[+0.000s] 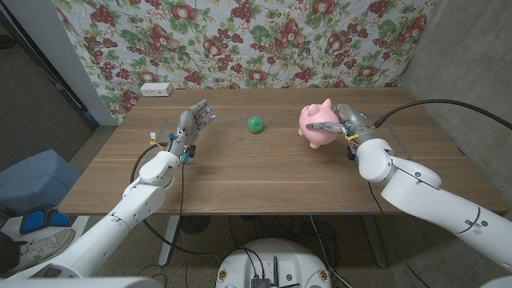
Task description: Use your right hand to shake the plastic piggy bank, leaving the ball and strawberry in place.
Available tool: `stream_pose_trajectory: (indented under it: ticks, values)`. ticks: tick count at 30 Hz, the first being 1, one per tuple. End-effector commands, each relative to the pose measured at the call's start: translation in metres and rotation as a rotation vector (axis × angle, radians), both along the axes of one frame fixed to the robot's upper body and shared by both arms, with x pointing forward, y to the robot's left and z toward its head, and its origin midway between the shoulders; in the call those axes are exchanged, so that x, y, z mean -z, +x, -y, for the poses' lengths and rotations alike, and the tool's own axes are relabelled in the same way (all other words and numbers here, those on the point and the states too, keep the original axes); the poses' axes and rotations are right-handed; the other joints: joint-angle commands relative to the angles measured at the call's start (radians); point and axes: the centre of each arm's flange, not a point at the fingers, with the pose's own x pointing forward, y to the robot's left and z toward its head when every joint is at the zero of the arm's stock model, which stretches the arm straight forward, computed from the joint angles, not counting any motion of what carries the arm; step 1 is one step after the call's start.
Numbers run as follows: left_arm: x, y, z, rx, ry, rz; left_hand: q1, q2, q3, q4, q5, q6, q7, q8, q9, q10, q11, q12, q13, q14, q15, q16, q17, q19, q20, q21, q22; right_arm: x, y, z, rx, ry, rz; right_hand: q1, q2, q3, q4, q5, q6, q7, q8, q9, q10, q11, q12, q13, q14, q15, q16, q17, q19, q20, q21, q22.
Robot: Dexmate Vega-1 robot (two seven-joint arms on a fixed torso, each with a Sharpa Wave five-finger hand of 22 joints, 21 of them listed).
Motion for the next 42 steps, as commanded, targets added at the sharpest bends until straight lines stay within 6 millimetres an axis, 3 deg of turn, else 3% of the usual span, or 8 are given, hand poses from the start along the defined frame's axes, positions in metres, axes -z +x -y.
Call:
stream_pose_trajectory:
  ticks: [1,27,42]
  values:
    - [0.001,-0.003,0.002,-0.002,0.009,-0.005,0.000,0.040,0.001,-0.006,0.002,0.005,-0.005,0.004,0.004,-0.005,-0.004,0.003,0.004,0.009,-0.004,-0.001,0.001,0.011,-0.001,-0.001,0.004,0.016,-0.001,-0.009,0.010,-0.043,-0.026,0.059,0.180,0.270,-0.007,0.217,0.561,-0.156,0.043,0.159,0.388,-0.367,0.138,0.246,0.285,-0.419,0.014,0.426,-0.119,-0.119,0.002,0.002]
    - [0.002,-0.007,0.007,-0.002,0.020,-0.020,0.006,0.039,0.003,-0.015,0.002,0.006,-0.005,0.004,0.004,-0.006,-0.004,0.002,0.004,0.011,-0.002,-0.002,0.000,0.013,0.000,-0.003,0.005,0.051,0.016,-0.023,0.038,-0.091,0.002,0.062,0.181,0.265,-0.007,0.216,0.562,-0.163,0.036,0.148,0.384,-0.373,0.131,0.244,0.286,-0.421,0.005,0.425,-0.120,-0.122,0.001,0.002]
    - [0.003,-0.008,0.008,-0.001,0.021,-0.018,0.008,0.039,0.003,-0.019,0.001,0.015,-0.002,0.007,0.005,-0.007,-0.005,0.002,0.004,0.014,-0.002,-0.001,0.000,0.013,0.000,-0.005,0.005,0.058,0.026,-0.024,0.060,-0.102,-0.042,0.060,0.180,0.262,-0.007,0.212,0.559,-0.164,0.031,0.141,0.380,-0.377,0.124,0.236,0.282,-0.419,-0.004,0.421,-0.122,-0.122,0.000,0.002]
